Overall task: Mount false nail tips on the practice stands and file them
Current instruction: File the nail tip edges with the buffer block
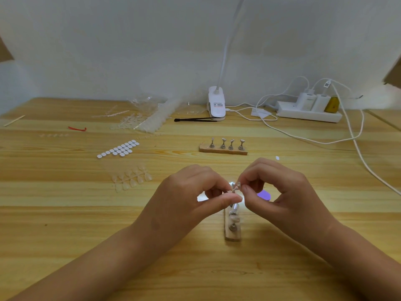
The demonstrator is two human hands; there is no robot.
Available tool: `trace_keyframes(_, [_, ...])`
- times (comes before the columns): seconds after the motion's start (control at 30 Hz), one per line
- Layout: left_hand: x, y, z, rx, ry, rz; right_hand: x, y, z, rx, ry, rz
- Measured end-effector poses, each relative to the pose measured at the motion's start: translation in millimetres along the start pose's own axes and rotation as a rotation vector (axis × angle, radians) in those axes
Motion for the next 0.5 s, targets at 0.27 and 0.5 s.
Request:
trace_keyframes(0.27, [-1.4,2.1,-1.6,-0.003,0.018,0.007,-0.6,0.1,-1.8,0.056,0.040,0.001])
trace_keyframes(0.5, [-2.9,3.3,-3.0,0.016,0.028,0.012,0.0,0.5,-0.4,0.055,0.054,0.003])
Point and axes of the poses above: each hand's wrist, its own x-axis towards the middle knuckle, its own y-axis out of the palm, z = x × y, the point moved 6 cm from there along x, towards the middle knuckle, and after that the axes turned 14 degrees about -y, right-handed, at the moved point
